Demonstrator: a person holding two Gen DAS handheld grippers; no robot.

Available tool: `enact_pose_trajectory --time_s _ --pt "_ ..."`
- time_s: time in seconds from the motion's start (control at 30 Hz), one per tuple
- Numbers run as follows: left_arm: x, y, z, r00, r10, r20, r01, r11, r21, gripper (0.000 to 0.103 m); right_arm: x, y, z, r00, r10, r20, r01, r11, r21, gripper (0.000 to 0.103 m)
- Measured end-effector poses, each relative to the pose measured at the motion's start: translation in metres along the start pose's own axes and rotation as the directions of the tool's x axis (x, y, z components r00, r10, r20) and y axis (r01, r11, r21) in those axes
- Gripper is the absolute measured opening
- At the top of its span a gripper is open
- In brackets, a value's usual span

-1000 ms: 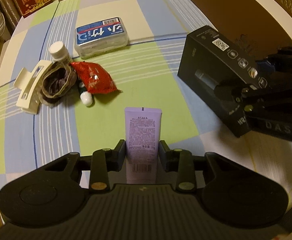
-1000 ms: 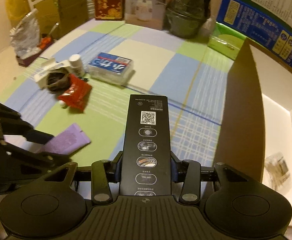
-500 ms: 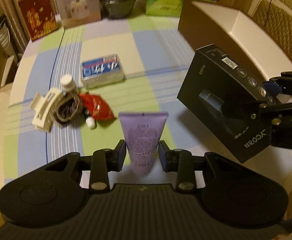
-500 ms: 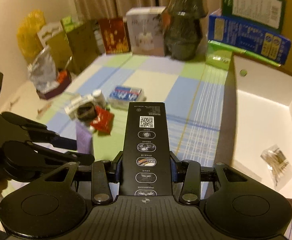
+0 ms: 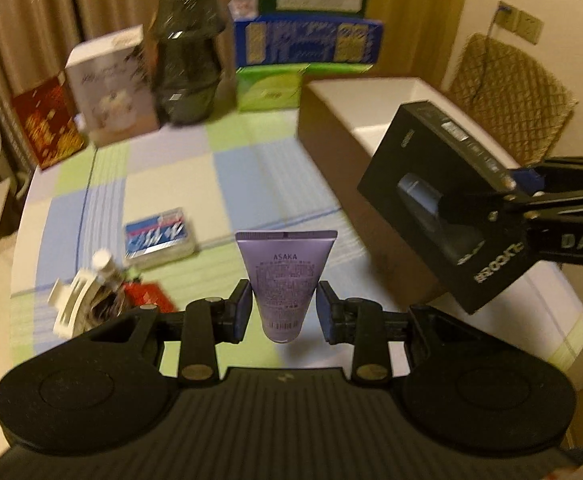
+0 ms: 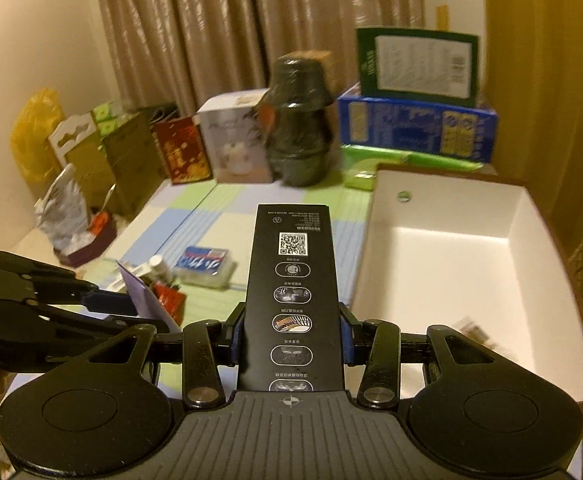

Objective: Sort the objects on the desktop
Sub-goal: 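Carry the purple tube and black box over the white box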

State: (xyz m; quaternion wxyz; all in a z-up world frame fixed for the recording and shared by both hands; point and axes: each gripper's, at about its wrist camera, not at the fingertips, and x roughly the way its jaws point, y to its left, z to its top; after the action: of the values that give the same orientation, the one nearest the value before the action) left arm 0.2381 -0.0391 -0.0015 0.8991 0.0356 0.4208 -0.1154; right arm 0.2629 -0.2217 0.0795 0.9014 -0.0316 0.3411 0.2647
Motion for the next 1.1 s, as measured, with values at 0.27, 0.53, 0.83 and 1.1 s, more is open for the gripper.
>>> enact_pose_trajectory --time_s 0.27,0.53,0.83,1.1 --pt "-0.004 -0.041 0.032 0.996 -0.064 0.067 0.059 0.996 0.07 0.029 -0.025 -0.038 0.004 0.997 -0.062 0.041 0.061 0.998 0.033 0.041" --pt "0.004 -0.081 0.055 0.988 -0.124 0.096 0.111 0.986 0.125 0.029 -0.048 -0.076 0.003 0.99 -0.125 0.07 0.121 0.99 0.067 0.041" --pt "0.022 -0.119 0.079 0.98 -0.175 0.1 0.157 0.974 0.162 0.029 -0.054 -0.126 0.008 0.979 -0.191 0.075 0.184 0.978 0.096 0.041" --pt "0.065 -0.141 0.101 0.985 -0.169 0.037 0.162 0.976 0.145 0.029 -0.03 -0.166 0.015 0.981 -0.187 0.056 0.183 0.98 0.073 0.041"
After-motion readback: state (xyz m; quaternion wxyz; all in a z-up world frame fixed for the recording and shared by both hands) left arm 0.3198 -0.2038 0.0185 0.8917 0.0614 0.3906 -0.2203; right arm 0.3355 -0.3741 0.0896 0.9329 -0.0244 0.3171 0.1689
